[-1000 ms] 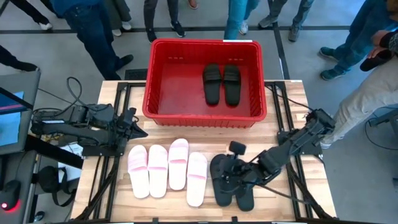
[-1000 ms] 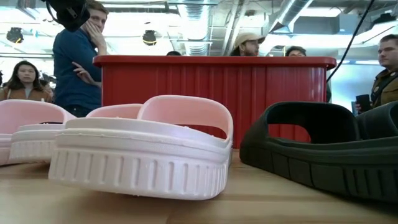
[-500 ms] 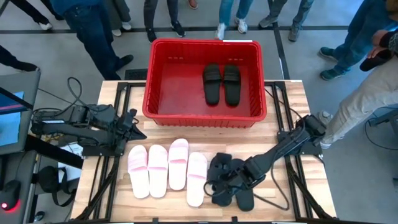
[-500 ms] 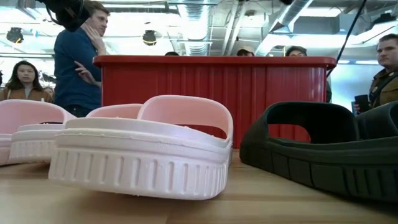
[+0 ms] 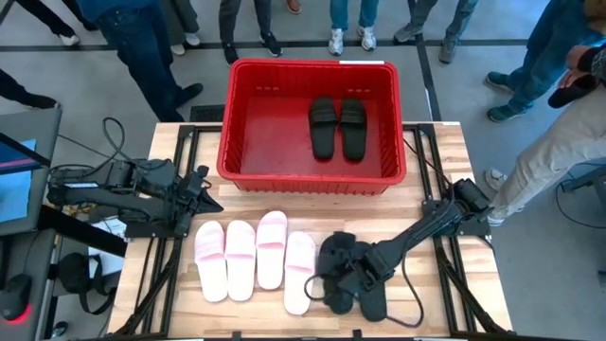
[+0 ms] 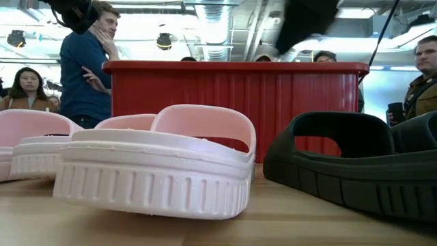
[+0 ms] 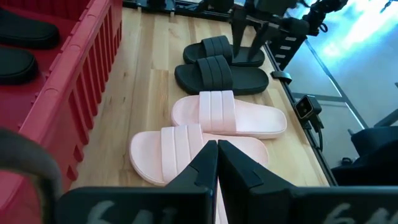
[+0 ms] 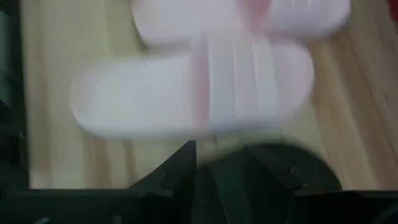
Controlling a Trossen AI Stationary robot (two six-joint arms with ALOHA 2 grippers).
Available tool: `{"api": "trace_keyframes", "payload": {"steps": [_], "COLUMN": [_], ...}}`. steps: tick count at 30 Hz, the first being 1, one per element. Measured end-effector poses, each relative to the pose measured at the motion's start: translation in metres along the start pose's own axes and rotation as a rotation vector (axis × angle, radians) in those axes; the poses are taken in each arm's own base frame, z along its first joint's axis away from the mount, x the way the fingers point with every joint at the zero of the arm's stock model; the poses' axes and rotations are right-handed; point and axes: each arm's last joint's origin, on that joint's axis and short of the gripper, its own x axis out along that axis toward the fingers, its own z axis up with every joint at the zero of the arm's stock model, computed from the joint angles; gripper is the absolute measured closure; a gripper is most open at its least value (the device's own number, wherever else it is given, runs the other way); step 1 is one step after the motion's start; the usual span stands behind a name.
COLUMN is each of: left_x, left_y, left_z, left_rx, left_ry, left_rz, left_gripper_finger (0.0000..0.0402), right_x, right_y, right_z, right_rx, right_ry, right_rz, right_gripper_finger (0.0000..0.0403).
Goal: Pick and place slides into bin
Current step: Put the black slide into the red container
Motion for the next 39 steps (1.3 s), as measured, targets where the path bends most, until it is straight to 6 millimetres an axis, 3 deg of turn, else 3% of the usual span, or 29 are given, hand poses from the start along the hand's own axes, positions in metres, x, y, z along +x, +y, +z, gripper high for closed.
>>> {"api": "trace_keyframes", "payload": {"steps": [9, 16, 26, 39], "left_x": [0.000, 0.000, 0.000, 0.000], "left_y": [0.000, 0.001, 0.001, 0.001], "left_z": [0.000, 0.000, 0.001, 0.001], "left_rx": [-0.001, -0.004, -0.032, -0.057], "left_ry": [0.000, -0.007, -0.014, -0.014], "left_rz": [0.002, 0.026, 0.028, 0.028], "left_gripper_finger": [0.0401, 0.0401, 0.0401, 0.0401], "right_x": [-0.028, -0.039, -0.033, -0.017], "right_y": [0.020, 0.030, 0.031, 0.023], "right_z": [-0.051, -0.071, -0.098, -0.111], "right_rx": [-0.053, -0.038, -0.059, -0.080], "right_ry": [0.208, 0.239, 0.284, 0.268], "right_rz": [-0.075, -0.108, -0.164, -0.219], "right_gripper_finger": [0.0287, 0.0287, 0.0287, 0.0287]}}
